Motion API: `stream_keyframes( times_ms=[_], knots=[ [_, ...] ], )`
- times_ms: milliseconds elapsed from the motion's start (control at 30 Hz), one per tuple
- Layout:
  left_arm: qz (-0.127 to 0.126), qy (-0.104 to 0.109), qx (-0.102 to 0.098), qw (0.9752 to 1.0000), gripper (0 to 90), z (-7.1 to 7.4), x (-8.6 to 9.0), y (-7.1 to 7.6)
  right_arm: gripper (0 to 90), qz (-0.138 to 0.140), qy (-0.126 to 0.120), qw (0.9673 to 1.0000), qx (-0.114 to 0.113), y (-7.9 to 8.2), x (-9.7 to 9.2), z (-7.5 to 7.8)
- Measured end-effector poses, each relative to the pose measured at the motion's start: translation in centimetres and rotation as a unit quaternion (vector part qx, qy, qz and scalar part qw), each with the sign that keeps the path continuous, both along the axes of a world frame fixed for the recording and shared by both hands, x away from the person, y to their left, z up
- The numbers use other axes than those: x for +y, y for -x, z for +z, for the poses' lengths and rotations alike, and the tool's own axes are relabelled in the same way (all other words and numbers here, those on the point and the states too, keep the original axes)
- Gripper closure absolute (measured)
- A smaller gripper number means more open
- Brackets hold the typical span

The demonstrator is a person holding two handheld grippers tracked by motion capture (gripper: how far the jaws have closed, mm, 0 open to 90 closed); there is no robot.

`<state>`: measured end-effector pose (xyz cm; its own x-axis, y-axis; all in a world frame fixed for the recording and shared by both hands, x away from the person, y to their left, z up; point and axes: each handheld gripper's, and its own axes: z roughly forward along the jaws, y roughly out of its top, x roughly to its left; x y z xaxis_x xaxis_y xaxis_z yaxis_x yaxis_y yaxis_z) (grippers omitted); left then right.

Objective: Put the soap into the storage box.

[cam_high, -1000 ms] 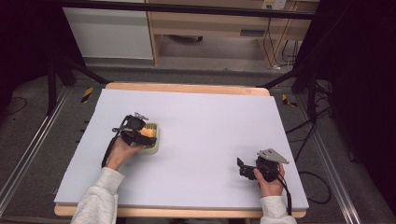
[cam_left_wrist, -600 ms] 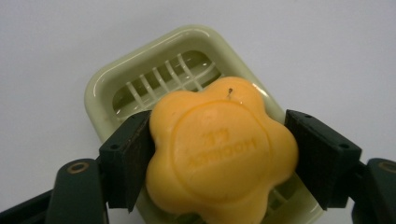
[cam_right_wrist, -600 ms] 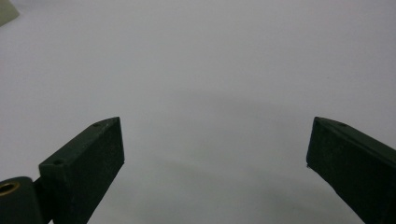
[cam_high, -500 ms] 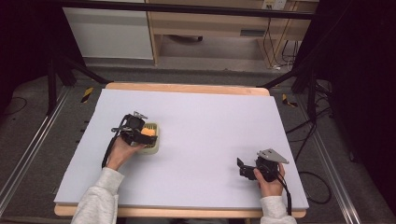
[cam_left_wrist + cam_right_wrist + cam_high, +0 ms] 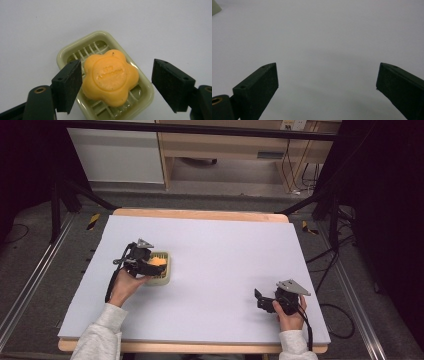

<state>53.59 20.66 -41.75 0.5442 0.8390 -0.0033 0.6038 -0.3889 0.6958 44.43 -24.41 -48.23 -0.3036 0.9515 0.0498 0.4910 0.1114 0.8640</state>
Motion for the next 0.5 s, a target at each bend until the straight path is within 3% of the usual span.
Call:
stream_keyframes(
  times_ms=[500],
  knots=[
    [0.015,0.042,-0.063,0.9970,27.8,-0.5,1.9,4.8,4.6,-0.007,0.001,1.0000,-0.002,0.1,-0.2,0.0]
  ],
)
